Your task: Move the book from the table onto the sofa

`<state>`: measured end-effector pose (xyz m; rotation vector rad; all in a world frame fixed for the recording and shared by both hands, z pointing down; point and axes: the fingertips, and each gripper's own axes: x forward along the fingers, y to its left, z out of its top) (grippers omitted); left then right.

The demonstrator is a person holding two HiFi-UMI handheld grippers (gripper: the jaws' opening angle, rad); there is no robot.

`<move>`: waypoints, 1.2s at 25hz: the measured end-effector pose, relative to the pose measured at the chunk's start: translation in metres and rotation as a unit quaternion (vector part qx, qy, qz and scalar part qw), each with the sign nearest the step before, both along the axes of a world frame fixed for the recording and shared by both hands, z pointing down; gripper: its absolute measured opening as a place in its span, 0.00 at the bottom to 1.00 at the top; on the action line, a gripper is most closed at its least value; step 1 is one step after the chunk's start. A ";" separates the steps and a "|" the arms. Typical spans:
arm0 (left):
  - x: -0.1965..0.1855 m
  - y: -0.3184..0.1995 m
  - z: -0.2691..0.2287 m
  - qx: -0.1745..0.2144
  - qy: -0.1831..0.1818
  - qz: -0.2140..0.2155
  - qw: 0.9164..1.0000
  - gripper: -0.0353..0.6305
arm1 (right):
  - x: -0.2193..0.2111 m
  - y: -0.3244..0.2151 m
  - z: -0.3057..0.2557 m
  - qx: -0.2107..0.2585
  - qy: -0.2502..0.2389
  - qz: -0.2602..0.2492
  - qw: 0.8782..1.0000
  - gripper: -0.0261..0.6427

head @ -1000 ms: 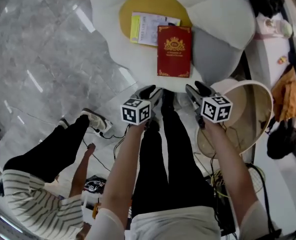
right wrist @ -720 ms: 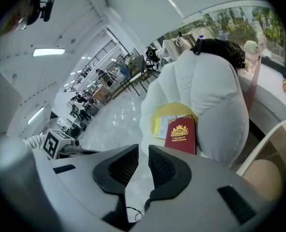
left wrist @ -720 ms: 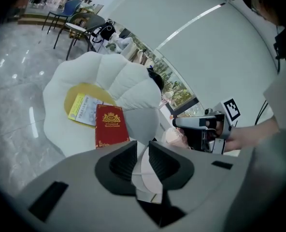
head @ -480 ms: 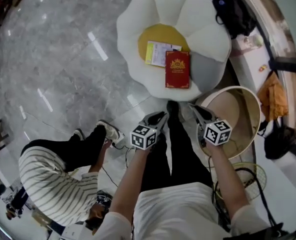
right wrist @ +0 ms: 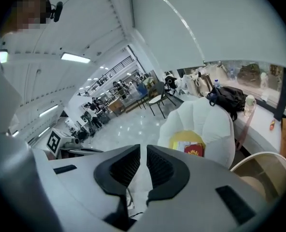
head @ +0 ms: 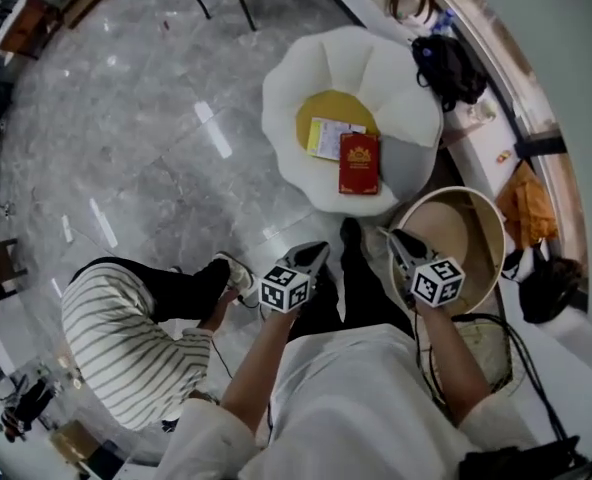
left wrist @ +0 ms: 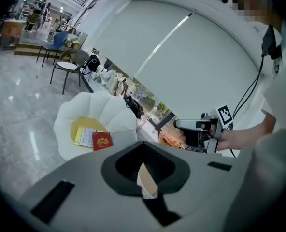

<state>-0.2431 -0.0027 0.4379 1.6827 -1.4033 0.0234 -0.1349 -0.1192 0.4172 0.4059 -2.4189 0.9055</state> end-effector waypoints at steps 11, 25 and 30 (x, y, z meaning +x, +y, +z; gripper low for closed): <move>-0.002 0.025 -0.106 0.042 -0.031 -0.013 0.999 0.06 | 0.015 0.011 -0.098 0.038 -0.033 -0.009 0.999 0.13; -0.003 0.017 -0.142 0.077 -0.055 -0.025 0.995 0.06 | 0.016 -0.001 -0.127 0.068 -0.056 0.004 0.996 0.11; 0.002 0.010 -0.147 0.081 -0.059 -0.009 0.995 0.06 | 0.013 -0.004 -0.133 0.073 -0.059 0.002 0.996 0.11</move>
